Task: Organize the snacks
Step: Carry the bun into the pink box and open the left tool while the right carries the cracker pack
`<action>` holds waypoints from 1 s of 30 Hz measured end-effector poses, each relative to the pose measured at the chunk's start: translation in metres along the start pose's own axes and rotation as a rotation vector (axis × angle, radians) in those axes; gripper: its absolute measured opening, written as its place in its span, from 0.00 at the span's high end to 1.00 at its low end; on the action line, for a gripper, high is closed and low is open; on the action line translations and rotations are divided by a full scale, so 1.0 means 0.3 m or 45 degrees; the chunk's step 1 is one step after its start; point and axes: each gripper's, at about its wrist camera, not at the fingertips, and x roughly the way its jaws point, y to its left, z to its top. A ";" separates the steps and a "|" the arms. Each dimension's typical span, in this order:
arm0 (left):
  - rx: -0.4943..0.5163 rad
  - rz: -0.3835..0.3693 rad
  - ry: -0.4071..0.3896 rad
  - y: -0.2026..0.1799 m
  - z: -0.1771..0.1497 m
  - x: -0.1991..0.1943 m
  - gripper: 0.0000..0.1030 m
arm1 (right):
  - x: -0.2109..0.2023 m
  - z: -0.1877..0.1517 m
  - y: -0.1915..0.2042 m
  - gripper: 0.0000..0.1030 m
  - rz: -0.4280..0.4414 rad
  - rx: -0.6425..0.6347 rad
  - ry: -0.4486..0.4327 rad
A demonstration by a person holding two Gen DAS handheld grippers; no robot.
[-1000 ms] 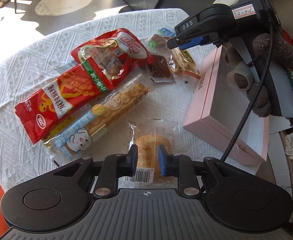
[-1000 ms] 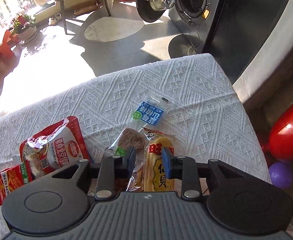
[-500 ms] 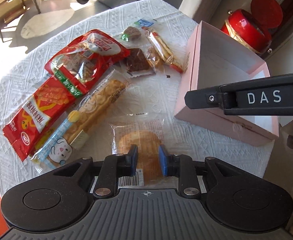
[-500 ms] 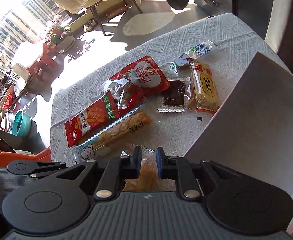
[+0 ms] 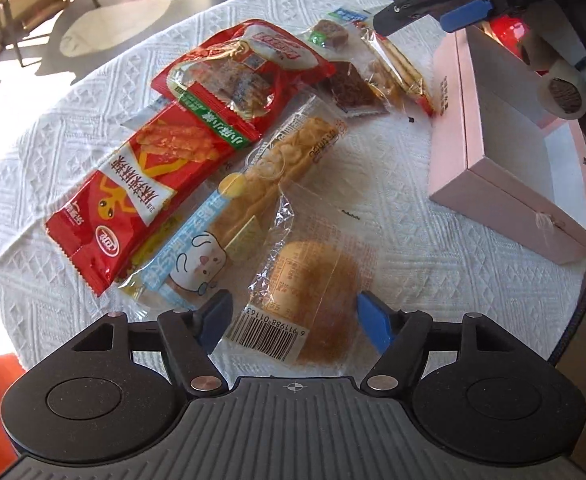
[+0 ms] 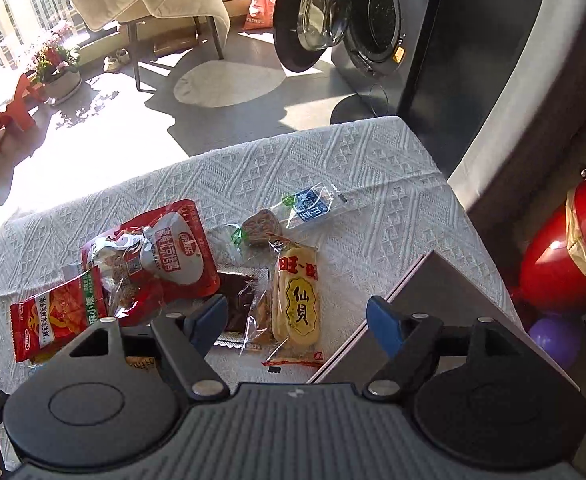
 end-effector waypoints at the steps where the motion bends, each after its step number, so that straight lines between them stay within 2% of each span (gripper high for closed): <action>1: 0.033 -0.002 -0.006 -0.003 -0.001 0.002 0.29 | 0.031 0.024 0.005 0.26 0.001 -0.024 0.004; 4: 0.097 -0.002 0.002 -0.026 -0.010 0.012 0.30 | 0.109 0.065 0.031 0.37 -0.019 -0.081 0.060; 6: 0.096 -0.010 0.013 -0.021 -0.022 0.013 0.31 | 0.137 0.066 0.046 0.52 -0.007 -0.078 0.120; 7: 0.076 -0.016 0.008 -0.015 -0.027 0.007 0.35 | 0.142 0.054 0.058 0.56 0.044 -0.052 0.166; 9: 0.020 -0.018 -0.005 0.015 -0.049 -0.014 0.45 | 0.113 0.019 0.088 0.58 0.085 -0.020 0.167; 11: -0.024 -0.014 -0.006 0.052 -0.072 -0.032 0.46 | 0.064 -0.035 0.105 0.58 0.203 0.040 0.182; 13: -0.078 -0.022 0.000 0.102 -0.105 -0.056 0.46 | 0.035 -0.106 0.113 0.59 0.377 0.134 0.254; 15: -0.129 -0.035 0.010 0.144 -0.137 -0.078 0.46 | 0.007 -0.181 0.135 0.60 0.462 0.194 0.296; 17: -0.168 -0.060 0.022 0.188 -0.161 -0.099 0.47 | -0.055 -0.248 0.177 0.60 0.425 0.165 0.246; 19: -0.192 -0.102 0.036 0.209 -0.175 -0.114 0.47 | -0.128 -0.278 0.211 0.60 0.274 0.099 0.107; 22: -0.152 -0.153 0.050 0.224 -0.185 -0.134 0.48 | -0.170 -0.209 0.216 0.59 0.117 0.028 -0.049; 25: -0.097 -0.206 0.030 0.216 -0.193 -0.138 0.48 | -0.078 -0.081 0.178 0.44 0.047 0.002 -0.025; 27: -0.091 -0.215 0.017 0.215 -0.201 -0.143 0.48 | 0.055 0.005 0.125 0.43 -0.004 0.068 0.059; 29: -0.103 -0.217 0.005 0.231 -0.201 -0.141 0.48 | 0.148 0.041 0.102 0.43 -0.042 0.126 0.122; 30: -0.113 -0.220 -0.002 0.243 -0.206 -0.144 0.48 | 0.184 0.046 0.100 0.47 -0.052 0.169 0.163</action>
